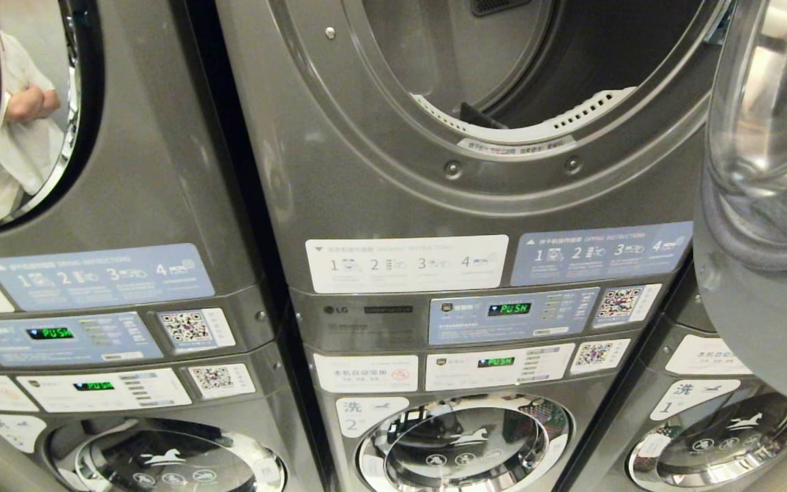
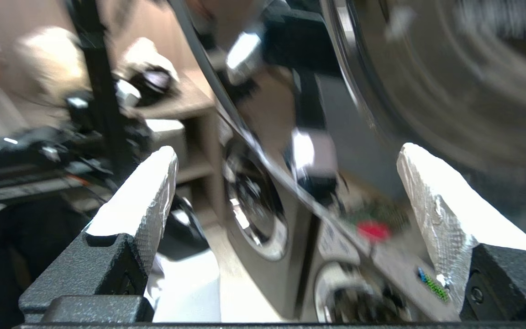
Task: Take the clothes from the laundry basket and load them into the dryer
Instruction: Open the dryer
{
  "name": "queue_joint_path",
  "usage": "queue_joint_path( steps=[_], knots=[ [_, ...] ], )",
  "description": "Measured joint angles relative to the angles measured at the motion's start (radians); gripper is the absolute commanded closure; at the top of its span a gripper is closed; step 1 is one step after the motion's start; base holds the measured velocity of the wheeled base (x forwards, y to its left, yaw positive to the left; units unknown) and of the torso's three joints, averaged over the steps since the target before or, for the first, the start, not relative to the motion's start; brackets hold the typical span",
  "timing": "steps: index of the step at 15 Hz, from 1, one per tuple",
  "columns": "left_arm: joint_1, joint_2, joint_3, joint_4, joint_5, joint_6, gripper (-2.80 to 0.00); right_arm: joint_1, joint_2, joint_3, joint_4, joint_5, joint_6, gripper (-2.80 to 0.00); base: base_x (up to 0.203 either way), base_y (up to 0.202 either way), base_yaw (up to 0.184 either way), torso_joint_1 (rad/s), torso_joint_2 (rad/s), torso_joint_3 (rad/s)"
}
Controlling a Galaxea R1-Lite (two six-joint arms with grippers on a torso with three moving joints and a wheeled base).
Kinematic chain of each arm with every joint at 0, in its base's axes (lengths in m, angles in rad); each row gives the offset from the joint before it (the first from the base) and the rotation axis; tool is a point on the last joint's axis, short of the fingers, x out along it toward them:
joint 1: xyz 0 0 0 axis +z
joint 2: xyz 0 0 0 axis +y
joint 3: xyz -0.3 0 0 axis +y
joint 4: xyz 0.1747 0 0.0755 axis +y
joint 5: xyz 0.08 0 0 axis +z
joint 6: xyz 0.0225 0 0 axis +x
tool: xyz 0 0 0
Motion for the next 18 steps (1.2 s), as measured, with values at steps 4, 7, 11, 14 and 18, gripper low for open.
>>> queue_joint_path(
  steps=[4,7,11,14,18],
  knots=[
    [0.0,0.0,0.0,0.0,0.0,0.0,0.0,-0.004,-0.131,0.243,0.077,-0.184,0.016,-2.8,0.0,0.0,0.0,0.0,0.0,0.0],
    [0.0,0.0,0.0,0.0,0.0,0.0,0.0,-0.005,-0.245,0.49,0.094,-0.303,0.082,-2.8,0.0,0.0,0.0,0.0,0.0,0.0],
    [0.0,0.0,0.0,0.0,0.0,0.0,0.0,-0.005,-0.36,0.698,0.098,-0.325,0.117,0.0,0.0,0.0,0.0,0.0,0.0,0.0],
    [0.0,0.0,0.0,0.0,0.0,0.0,0.0,-0.005,-0.418,0.79,0.098,-0.348,0.109,0.0,0.0,0.0,0.0,0.0,0.0,0.0],
    [0.0,0.0,0.0,0.0,0.0,0.0,0.0,-0.017,-0.41,0.806,0.092,-0.43,0.041,0.0,0.0,0.0,0.0,0.0,0.0,0.0]
  ],
)
